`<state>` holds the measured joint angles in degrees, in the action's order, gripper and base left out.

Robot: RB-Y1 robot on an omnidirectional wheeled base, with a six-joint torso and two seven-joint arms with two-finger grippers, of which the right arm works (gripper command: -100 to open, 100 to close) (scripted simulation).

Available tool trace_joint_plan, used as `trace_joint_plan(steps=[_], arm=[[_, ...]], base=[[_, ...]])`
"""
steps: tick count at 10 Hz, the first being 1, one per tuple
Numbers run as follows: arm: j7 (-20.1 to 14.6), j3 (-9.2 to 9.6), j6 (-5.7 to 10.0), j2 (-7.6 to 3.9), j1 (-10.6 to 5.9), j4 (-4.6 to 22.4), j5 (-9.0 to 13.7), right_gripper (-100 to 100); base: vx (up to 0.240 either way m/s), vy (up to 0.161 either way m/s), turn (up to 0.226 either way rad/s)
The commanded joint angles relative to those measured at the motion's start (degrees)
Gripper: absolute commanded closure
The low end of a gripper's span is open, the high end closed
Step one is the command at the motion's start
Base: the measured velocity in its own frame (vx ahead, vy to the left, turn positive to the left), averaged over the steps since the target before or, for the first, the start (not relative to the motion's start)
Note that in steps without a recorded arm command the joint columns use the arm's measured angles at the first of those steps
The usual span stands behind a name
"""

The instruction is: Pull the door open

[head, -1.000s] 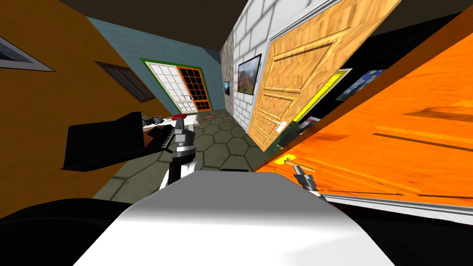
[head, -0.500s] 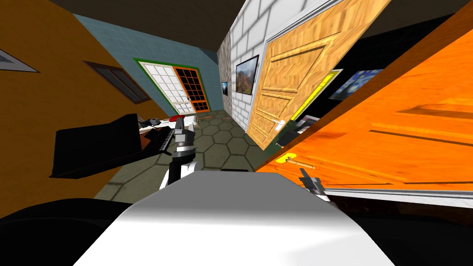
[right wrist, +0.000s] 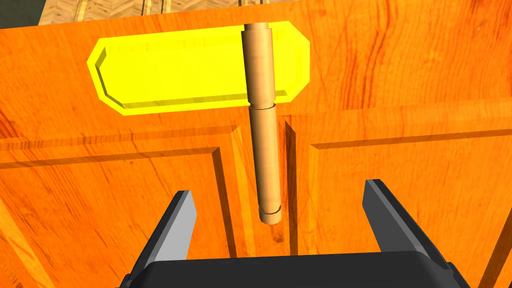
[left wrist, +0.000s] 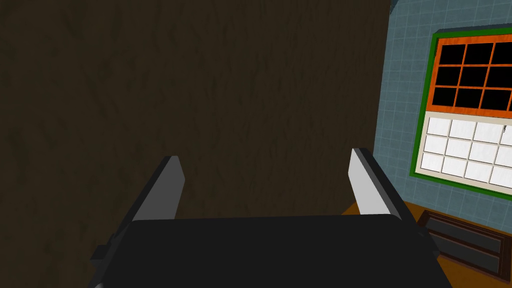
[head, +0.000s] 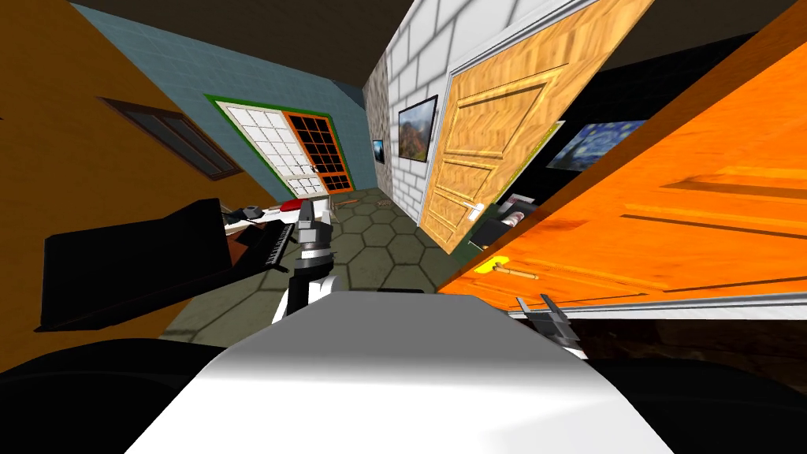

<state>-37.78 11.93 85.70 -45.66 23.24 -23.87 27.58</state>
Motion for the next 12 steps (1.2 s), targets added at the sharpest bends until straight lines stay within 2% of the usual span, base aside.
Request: trace_joint_plan(steps=[1,3,4,5,6,7,10,11,12], arm=[[-1.3,0.17,0.81,0.14,-1.3,2.9,0.0,-100],[-1.3,0.17,0.81,0.14,-1.3,3.6,0.0,-100],[-2.3,-0.14,0.36,-0.3,-0.58,4.0,0.5,-100],[-1.5,-0.07,0.23,-0.14,-0.54,2.9,0.3,-100],[-1.9,-0.58,-1.33,-0.4,-1.37,3.0,0.4,-100],[-1.9,-0.58,-1.33,-0.4,-1.37,3.0,0.4,-100],[-2.3,-1.38,-3.78,-0.82,-2.79,3.2,0.5,-100],[-1.8,-1.38,-3.82,-0.76,-2.0,2.1,0.6,-100],[-1.8,-1.38,-3.82,-0.76,-2.0,2.1,0.6,100]], base=[[-0.019,0.092,-0.052],[0.001,0.016,0.012],[-0.004,0.033,-0.079],[-0.004,0.024,-0.031],[0.153,-0.026,0.113],[0.182,-0.023,0.08],[0.22,-0.056,0.082],[0.108,-0.026,0.025],[-0.011,0.001,-0.013]])
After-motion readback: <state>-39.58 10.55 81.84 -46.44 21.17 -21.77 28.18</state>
